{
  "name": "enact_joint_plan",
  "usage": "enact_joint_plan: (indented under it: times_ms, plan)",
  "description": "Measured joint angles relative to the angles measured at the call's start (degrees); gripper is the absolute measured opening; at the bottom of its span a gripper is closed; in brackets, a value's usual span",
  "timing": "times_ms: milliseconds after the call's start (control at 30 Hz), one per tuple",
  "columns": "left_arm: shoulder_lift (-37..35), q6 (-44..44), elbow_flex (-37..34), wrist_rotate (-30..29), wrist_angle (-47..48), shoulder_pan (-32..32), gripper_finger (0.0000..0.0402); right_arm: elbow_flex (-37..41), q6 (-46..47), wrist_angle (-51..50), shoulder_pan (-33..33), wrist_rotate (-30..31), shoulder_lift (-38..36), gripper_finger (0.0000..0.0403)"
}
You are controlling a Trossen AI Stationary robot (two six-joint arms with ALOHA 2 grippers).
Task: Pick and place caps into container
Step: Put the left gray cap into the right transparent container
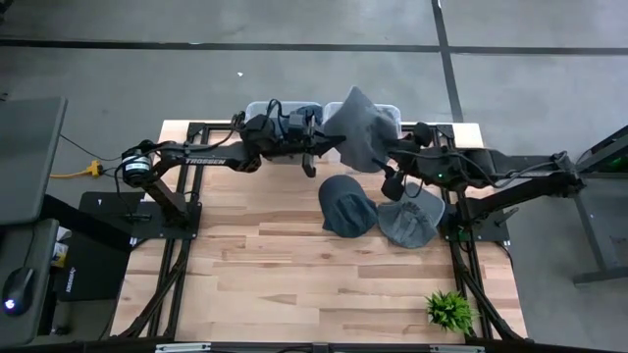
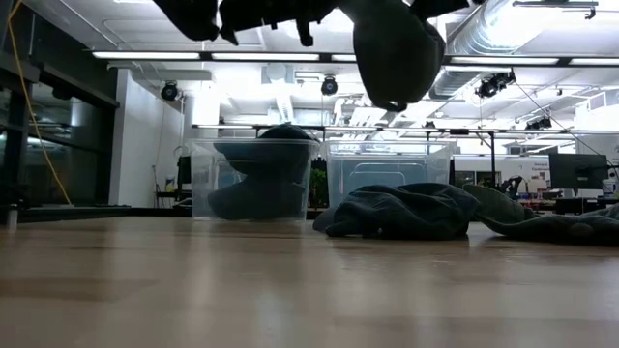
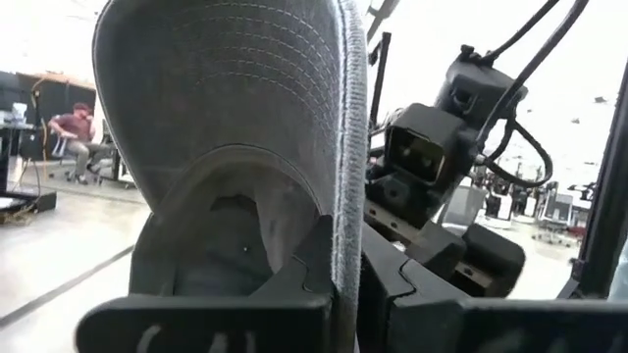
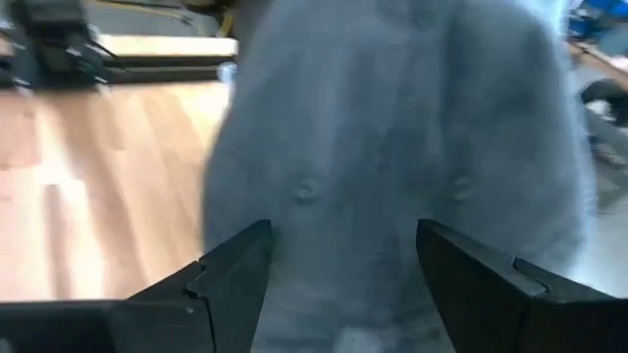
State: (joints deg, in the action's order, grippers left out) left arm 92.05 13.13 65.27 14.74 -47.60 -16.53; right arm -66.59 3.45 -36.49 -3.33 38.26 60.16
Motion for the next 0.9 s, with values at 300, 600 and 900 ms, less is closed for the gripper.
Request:
enact_joint_plan:
  times_ms: [300, 600, 900]
  plan:
    - [0.0, 0.0, 3.0, 4.2, 2.0, 0.0, 0.0003, 0.0, -1.6, -0.4, 5.3, -2.8, 3.0, 0.0277]
    - [0.0, 0.1, 3.4, 5.4, 3.6, 0.0, 0.0003, 0.0, -4.6, 5.3, 8.9, -5.7, 4.6, 0.0266]
    - [0.0, 0.3, 3.4, 5.4, 4.2, 0.0, 0.0003, 0.0, -4.8, 6.4, 9.7, -11.0, 4.6, 0.0129]
